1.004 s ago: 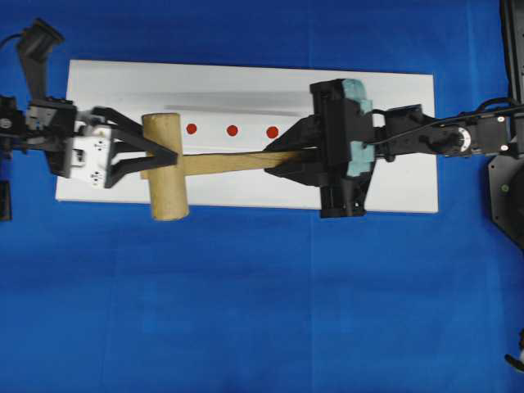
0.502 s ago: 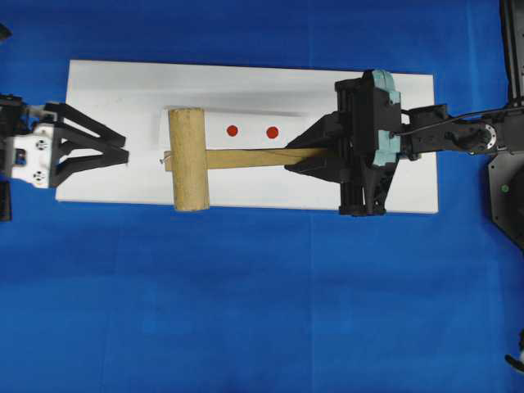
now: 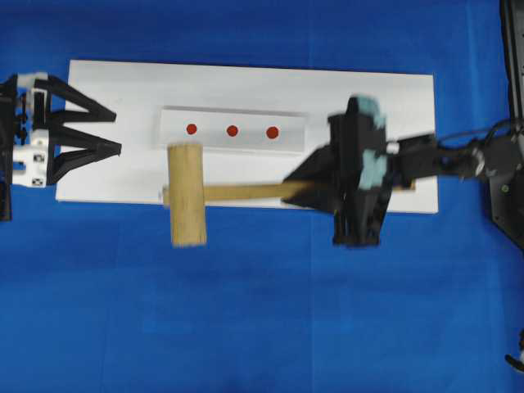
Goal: Hit the mark with a hammer.
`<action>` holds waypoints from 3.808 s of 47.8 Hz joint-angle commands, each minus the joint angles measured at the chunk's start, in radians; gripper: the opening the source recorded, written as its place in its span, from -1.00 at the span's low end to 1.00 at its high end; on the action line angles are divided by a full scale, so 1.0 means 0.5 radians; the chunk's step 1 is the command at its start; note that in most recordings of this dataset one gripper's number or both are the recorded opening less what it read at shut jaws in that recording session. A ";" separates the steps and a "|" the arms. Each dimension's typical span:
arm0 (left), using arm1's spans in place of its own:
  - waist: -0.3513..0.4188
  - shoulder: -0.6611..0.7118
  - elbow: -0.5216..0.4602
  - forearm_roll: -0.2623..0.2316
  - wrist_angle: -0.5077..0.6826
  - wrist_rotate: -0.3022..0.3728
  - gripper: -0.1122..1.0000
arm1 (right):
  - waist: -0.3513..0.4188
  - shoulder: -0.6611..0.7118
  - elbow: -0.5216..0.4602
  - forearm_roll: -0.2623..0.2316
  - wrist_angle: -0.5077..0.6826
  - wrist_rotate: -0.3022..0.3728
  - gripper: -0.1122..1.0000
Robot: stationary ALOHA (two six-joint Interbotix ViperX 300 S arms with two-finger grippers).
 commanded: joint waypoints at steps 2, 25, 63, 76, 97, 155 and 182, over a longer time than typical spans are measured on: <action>0.031 -0.006 -0.025 0.006 -0.006 0.273 0.78 | 0.135 0.031 -0.092 0.077 -0.135 0.009 -0.65; 0.095 -0.006 -0.021 0.006 -0.012 0.973 0.78 | 0.528 0.368 -0.270 0.371 -0.433 0.018 -0.65; 0.095 -0.006 -0.018 0.000 -0.003 0.976 0.78 | 0.561 0.850 -0.420 0.497 -0.368 0.021 -0.65; 0.095 -0.006 -0.015 0.000 -0.003 0.976 0.78 | 0.561 0.908 -0.405 0.497 -0.362 0.018 -0.65; 0.095 -0.006 -0.012 0.000 -0.003 0.976 0.78 | 0.558 0.979 -0.414 0.500 -0.347 0.018 -0.65; 0.077 -0.006 -0.009 0.000 0.006 0.991 0.78 | 0.531 0.264 -0.295 0.393 -0.414 -0.255 0.68; 0.077 -0.006 -0.009 0.000 0.006 1.000 0.78 | -0.117 -0.031 -0.009 0.387 -0.298 -0.466 0.68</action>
